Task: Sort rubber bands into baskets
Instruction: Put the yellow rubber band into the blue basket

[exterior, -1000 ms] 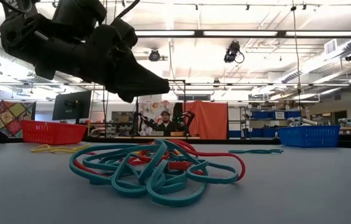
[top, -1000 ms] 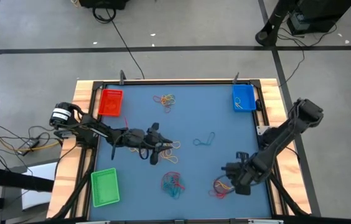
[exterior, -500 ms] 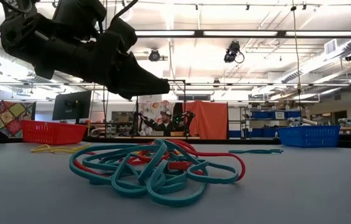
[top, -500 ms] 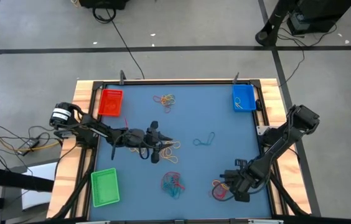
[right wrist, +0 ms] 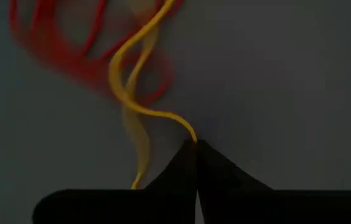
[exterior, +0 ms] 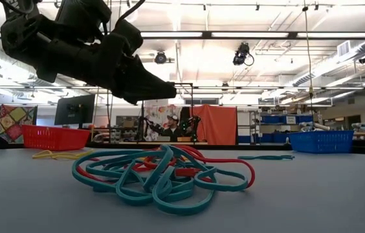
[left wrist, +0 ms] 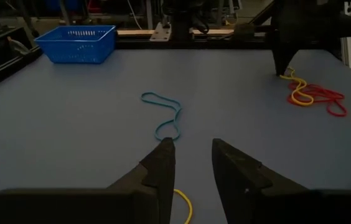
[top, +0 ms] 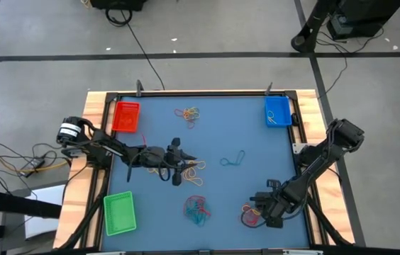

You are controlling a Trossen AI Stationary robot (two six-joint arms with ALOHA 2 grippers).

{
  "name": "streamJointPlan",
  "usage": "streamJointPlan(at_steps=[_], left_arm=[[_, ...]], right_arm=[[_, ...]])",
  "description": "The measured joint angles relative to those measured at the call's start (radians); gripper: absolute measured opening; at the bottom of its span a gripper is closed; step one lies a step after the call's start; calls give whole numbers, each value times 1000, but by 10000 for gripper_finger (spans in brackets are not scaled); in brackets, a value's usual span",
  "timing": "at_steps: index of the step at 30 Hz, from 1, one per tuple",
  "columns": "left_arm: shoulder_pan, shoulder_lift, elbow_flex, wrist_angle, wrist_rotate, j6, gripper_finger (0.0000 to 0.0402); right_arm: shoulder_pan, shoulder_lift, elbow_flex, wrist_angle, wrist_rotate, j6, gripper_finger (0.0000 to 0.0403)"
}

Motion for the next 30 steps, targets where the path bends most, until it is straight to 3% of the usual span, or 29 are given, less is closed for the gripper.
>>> streamJointPlan(at_steps=[6, 14, 20, 26, 30], left_arm=[[0, 0, 0, 0, 0, -16, 111], [-2, 0, 0, 1, 11, -17, 111], [-2, 0, 0, 1, 13, -15, 111], [-2, 0, 0, 1, 13, -7, 111], [-2, 0, 0, 1, 14, -12, 111]], right_arm=[[-41, -149, 2, -72, 159, 43, 5], [-127, -324, 2, -114, 523, 255, 4], [-219, -399, 3, -145, 749, 223, 3], [-362, -449, 4, -243, 882, 189, 3], [-500, -489, 4, -342, 876, 180, 3]])
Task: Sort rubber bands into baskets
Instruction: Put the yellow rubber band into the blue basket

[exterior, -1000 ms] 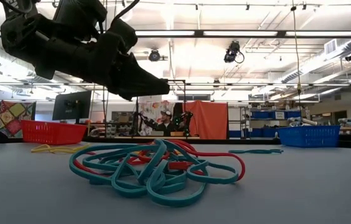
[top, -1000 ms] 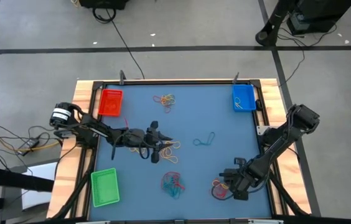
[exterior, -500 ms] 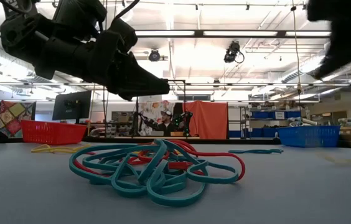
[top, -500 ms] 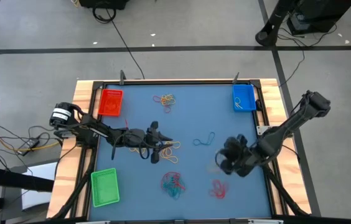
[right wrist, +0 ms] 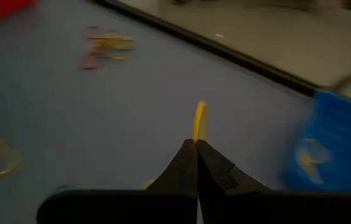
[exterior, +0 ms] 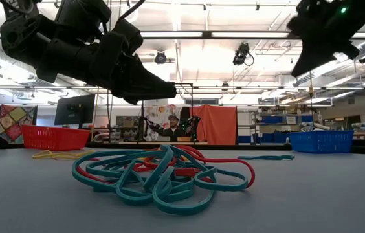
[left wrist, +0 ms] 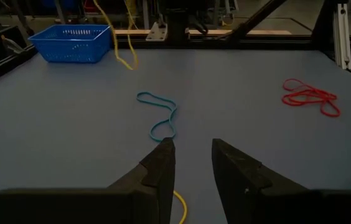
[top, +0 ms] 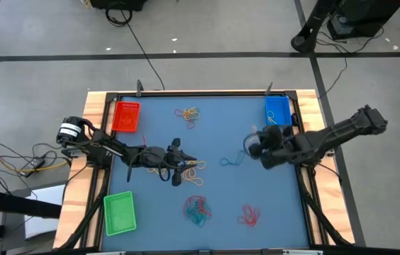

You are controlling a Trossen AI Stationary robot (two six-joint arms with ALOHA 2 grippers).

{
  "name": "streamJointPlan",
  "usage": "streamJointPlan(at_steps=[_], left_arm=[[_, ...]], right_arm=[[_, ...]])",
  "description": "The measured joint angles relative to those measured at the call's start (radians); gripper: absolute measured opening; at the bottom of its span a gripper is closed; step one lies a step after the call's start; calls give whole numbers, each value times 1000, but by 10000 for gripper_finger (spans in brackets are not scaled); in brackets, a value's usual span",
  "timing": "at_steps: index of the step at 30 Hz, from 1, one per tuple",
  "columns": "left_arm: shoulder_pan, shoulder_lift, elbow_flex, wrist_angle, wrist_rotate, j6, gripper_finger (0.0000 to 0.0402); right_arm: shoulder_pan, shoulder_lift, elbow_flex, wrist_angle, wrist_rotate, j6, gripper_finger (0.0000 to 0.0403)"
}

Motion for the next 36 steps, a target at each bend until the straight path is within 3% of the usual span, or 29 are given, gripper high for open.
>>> streamJointPlan(at_steps=[10, 30, 36], left_arm=[[0, 0, 0, 0, 2, -27, 111], [2, 0, 0, -4, -35, -28, 111], [2, 0, 0, -23, -36, -23, 111]], right_arm=[[-280, -66, 0, -184, 42, -39, 6], [-675, -67, 0, -202, 118, -231, 6], [-764, -67, 0, -159, 22, -323, 7]])
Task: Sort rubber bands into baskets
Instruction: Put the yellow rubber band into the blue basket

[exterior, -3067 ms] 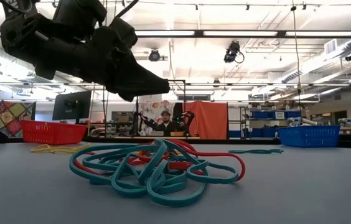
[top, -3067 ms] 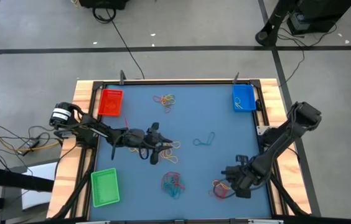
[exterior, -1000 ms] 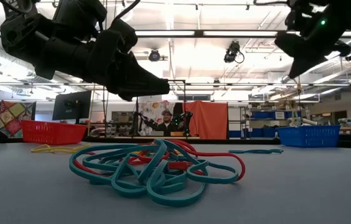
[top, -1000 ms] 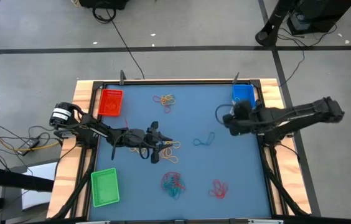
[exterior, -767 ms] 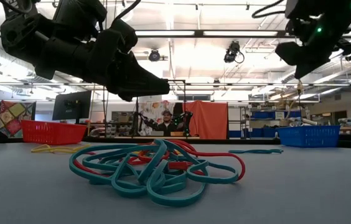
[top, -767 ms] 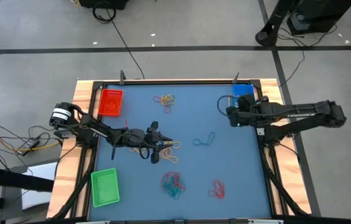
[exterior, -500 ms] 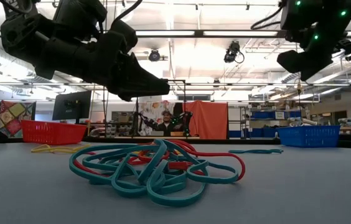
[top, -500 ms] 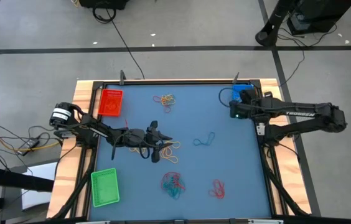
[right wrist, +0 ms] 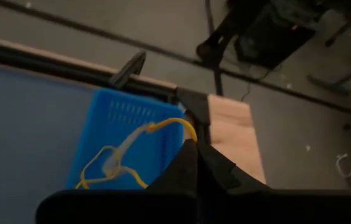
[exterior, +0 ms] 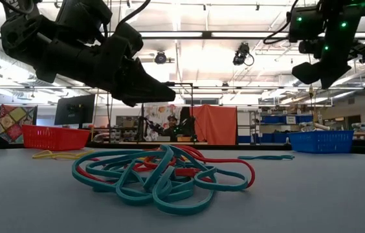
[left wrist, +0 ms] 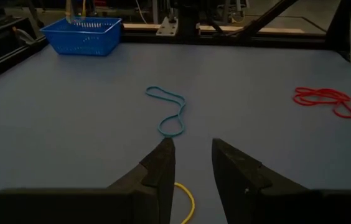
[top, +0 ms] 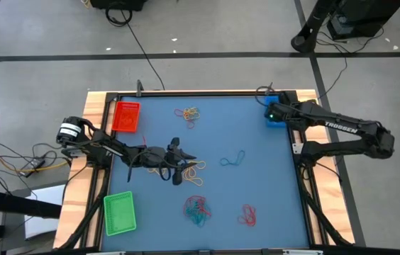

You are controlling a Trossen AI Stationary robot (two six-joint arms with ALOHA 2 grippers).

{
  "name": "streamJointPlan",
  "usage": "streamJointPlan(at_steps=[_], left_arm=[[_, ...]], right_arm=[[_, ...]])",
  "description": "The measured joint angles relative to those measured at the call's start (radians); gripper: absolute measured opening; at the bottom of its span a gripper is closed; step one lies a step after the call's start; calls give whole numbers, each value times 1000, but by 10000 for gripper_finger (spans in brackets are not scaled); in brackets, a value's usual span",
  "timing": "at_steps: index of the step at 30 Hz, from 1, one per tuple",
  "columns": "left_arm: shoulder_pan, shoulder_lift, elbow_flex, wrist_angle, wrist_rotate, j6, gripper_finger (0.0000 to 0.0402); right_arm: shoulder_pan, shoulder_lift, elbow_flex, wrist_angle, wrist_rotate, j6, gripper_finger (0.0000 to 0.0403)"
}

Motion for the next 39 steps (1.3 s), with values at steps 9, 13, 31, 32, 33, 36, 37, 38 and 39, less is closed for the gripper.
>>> streamJointPlan(at_steps=[9, 13, 31, 32, 33, 36, 37, 38, 39], left_arm=[[0, 0, 0, -3, -19, -40, 111], [0, 0, 0, -4, -47, -80, 111], [-4, -263, 0, -680, -64, -251, 138], [-4, -268, 0, -732, -66, -279, 138], [-4, -269, 0, -775, -73, -305, 138], [-4, -269, 0, -919, -109, -374, 138], [-4, -269, 0, -957, -113, -400, 138], [-2, -269, 0, -994, -119, -424, 138], [-2, -269, 0, -1025, -126, -439, 138]], right_arm=[[-83, 0, 0, 130, -170, -188, 71], [-100, 0, 0, 138, -167, -193, 111], [263, 5, -128, 626, -415, -258, 167], [292, 8, -156, 695, -435, -256, 164], [317, 11, -182, 748, -456, -253, 162], [395, 32, -252, 902, -504, -250, 157], [423, 39, -276, 953, -505, -244, 155], [446, 51, -300, 1002, -504, -235, 154], [467, 65, -319, 1047, -495, -224, 153]])
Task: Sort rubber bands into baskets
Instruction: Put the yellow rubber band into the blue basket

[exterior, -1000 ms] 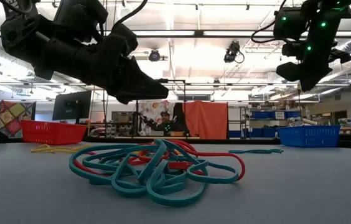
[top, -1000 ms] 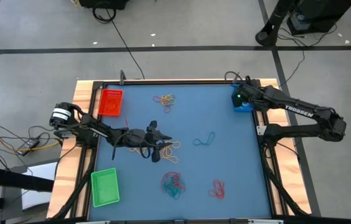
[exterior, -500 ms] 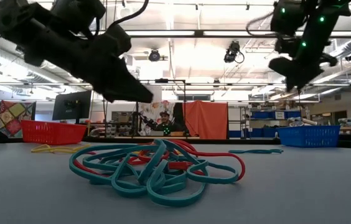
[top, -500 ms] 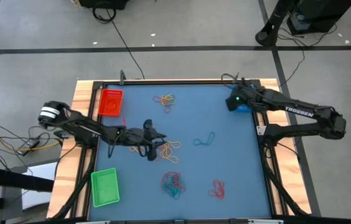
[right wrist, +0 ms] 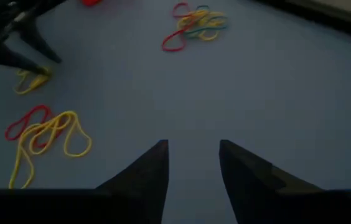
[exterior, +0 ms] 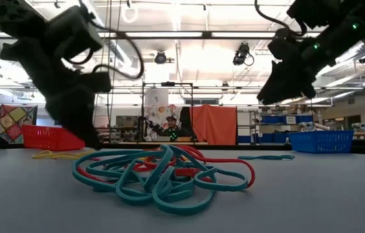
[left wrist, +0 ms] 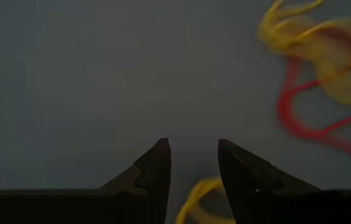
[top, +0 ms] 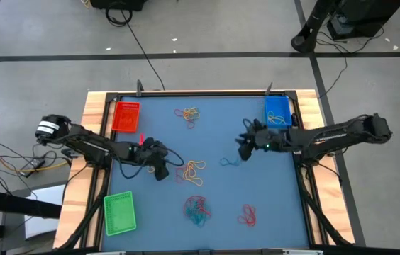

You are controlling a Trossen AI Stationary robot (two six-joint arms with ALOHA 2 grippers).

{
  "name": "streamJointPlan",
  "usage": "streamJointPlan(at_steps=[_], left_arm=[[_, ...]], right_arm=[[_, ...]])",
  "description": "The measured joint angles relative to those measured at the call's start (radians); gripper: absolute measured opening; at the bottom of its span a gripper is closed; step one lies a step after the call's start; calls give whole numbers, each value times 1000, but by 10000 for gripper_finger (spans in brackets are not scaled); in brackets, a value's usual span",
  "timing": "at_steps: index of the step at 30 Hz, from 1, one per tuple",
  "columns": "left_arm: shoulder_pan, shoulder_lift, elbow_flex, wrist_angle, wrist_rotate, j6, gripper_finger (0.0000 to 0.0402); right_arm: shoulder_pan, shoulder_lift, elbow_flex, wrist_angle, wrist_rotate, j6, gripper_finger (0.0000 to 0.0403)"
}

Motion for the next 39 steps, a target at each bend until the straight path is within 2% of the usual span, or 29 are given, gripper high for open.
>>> streamJointPlan(at_steps=[4, 6, 15, 20, 25, 32, 39], left_arm=[[-1, 0, 0, -87, 3, -53, 138], [-1, 2, 2, -108, 21, -50, 138], [0, -20, 12, -142, 26, 98, 138], [13, -53, 66, -206, 44, 153, 138], [13, -54, 94, -292, 69, 143, 137], [12, -54, 93, -404, 108, 13, 137], [12, -48, 93, -408, 110, -9, 136]], right_arm=[[58, 65, -50, 121, 28, 43, 150], [77, 101, -54, 125, 32, 62, 150], [103, 221, -55, 268, 7, 72, 150], [103, 262, -54, 363, 4, 67, 150], [105, 280, -54, 372, -21, 62, 149], [128, 296, -53, 382, -21, 67, 149], [133, 310, -52, 402, -21, 67, 148]])
